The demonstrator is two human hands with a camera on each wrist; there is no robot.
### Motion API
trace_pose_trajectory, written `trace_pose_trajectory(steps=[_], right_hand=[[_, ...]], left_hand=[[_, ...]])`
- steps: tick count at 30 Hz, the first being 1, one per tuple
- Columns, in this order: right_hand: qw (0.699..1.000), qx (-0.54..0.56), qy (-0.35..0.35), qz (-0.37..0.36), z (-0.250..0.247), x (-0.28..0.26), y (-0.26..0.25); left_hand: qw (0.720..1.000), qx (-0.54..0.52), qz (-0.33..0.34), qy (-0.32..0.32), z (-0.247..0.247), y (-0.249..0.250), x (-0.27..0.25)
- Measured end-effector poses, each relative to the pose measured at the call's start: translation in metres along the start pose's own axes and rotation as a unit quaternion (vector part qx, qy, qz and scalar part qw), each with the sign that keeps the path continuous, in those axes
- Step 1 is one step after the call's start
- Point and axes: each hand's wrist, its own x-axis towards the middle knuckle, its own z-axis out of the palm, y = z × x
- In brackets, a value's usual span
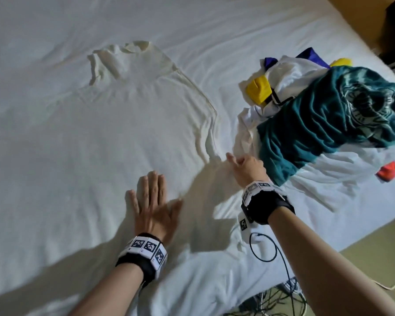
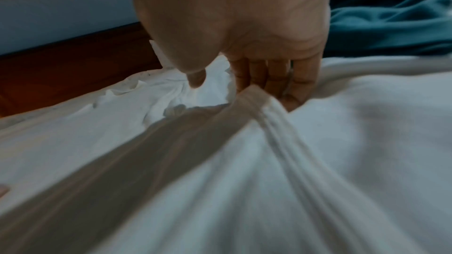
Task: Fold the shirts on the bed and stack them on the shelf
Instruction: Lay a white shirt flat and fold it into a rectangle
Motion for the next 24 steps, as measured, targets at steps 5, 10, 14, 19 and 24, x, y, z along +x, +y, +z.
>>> trace_pose_trajectory(steps=[5, 10, 14, 19, 24], right_hand=[[0.997, 0.032, -0.061, 0.03, 0.011, -0.05, 0.046], [0.994, 0.096, 0.038, 0.042, 0.012, -0.069, 0.067], [0.989, 0.126, -0.027, 0.074, 0.023, -0.116, 0.071], [0.989, 0.119, -0.071, 0.059, 0.051, -0.188, 0.094], [0.956, 0.258, -0.138, -0.011, 0.068, -0.216, 0.121]], left_hand=[[0.999, 0.004, 0.006, -0.035, 0.0, 0.008, -0.035], [0.998, 0.026, 0.04, -0.035, 0.001, -0.001, -0.068], [0.998, 0.03, 0.033, -0.051, -0.001, -0.016, -0.105], [0.997, 0.027, 0.033, -0.058, -0.005, -0.027, -0.148], [0.997, 0.041, 0.015, -0.066, -0.002, -0.024, -0.153]])
